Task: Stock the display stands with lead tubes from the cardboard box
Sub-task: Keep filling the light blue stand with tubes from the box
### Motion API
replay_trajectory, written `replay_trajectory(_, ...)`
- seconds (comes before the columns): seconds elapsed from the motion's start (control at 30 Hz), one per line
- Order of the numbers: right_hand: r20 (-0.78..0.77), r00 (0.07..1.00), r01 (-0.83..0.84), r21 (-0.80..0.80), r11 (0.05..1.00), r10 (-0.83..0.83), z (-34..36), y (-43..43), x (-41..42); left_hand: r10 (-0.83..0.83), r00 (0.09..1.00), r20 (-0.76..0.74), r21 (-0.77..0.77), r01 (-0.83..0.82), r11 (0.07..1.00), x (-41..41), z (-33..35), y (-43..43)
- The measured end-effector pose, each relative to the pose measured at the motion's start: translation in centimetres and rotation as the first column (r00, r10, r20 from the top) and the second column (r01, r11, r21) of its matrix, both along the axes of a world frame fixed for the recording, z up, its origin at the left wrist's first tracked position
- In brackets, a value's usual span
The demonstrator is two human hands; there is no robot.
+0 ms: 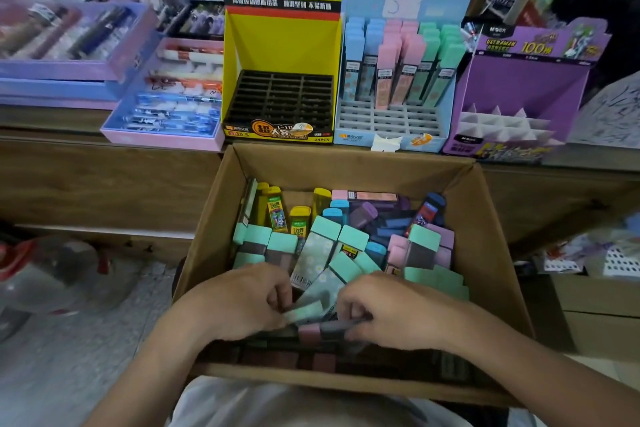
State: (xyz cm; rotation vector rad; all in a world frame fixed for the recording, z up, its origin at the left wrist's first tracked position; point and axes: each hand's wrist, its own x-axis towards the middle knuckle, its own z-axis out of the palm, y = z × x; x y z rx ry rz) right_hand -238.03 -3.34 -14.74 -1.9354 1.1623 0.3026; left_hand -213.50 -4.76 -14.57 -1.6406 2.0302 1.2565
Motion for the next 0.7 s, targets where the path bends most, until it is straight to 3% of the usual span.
replay_trajectory(0.13, -0.037, 0.999, 0.002, 0.092, 0.996, 0.002, -0.1, 0.7, -0.1, -0.082, 0.995, 0.057, 0.012, 0.082, 0.997, 0.0, -0.2, 0.7)
replay_trajectory(0.53, -0.164, 0.986, 0.028, 0.131, 0.991, -0.006, 1.0, 1.2, -0.6, -0.219, 0.973, 0.068, 0.117, 0.21, 0.971, -1.4, 1.3, 1.0)
replay_trajectory(0.7, -0.19, 0.979, -0.04, 0.202, 0.979, 0.079, 1.2, 1.0, -0.9, -0.222, 0.971, 0.093, 0.123, 0.21, 0.97, -1.5, 1.6, 1.2)
